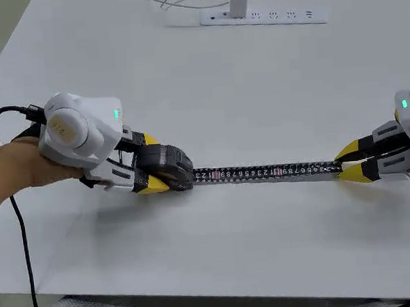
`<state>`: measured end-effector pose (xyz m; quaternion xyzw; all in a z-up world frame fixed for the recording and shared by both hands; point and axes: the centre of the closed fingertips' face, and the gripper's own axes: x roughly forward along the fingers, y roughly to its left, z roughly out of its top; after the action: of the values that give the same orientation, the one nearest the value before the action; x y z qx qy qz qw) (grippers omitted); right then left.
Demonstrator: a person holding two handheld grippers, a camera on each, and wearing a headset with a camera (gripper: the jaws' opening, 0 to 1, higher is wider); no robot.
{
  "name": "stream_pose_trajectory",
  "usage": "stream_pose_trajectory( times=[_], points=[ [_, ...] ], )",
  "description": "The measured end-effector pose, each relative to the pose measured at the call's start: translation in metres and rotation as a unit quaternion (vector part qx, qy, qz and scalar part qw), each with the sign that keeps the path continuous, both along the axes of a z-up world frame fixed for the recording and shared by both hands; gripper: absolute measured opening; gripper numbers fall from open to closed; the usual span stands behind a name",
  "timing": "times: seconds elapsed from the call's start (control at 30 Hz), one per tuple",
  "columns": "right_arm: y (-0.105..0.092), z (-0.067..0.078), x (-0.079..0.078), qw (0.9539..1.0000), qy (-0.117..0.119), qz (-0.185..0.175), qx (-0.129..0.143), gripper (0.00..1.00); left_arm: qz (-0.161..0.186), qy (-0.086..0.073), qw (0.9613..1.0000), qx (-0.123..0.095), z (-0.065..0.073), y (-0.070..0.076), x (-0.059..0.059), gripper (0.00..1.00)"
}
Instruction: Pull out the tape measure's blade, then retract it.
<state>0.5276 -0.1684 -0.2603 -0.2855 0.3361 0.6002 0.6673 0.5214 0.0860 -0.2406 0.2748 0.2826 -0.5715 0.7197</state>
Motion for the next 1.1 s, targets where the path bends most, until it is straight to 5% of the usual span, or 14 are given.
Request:
stream_pose_trajectory(
  times=[0.43, 0.7, 1.03, 1.1],
  points=[
    [0.000, -0.001, 0.002, 0.9999, -0.007, -0.014, -0.002, 0.10, 0.015, -0.011, 0.9998, 0.000, 0.000, 0.000, 0.002, 0.34],
    [0.002, 0.000, -0.001, 0.9995, 0.001, -0.030, 0.012, 0.14, 0.042, -0.002, 0.9990, -0.015, 0.000, 0.002, 0.001, 0.45],
    [-0.001, 0.010, 0.003, 0.9925, 0.000, -0.116, 0.039, 0.35, 0.133, 0.010, 0.9885, -0.070, 0.018, 0.007, 0.002, 0.61],
    [0.000, 0.012, -0.001, 0.9884, 0.013, -0.143, 0.049, 0.38, 0.146, -0.006, 0.9869, -0.068, 0.020, 0.009, 0.000, 0.68]
  ],
)
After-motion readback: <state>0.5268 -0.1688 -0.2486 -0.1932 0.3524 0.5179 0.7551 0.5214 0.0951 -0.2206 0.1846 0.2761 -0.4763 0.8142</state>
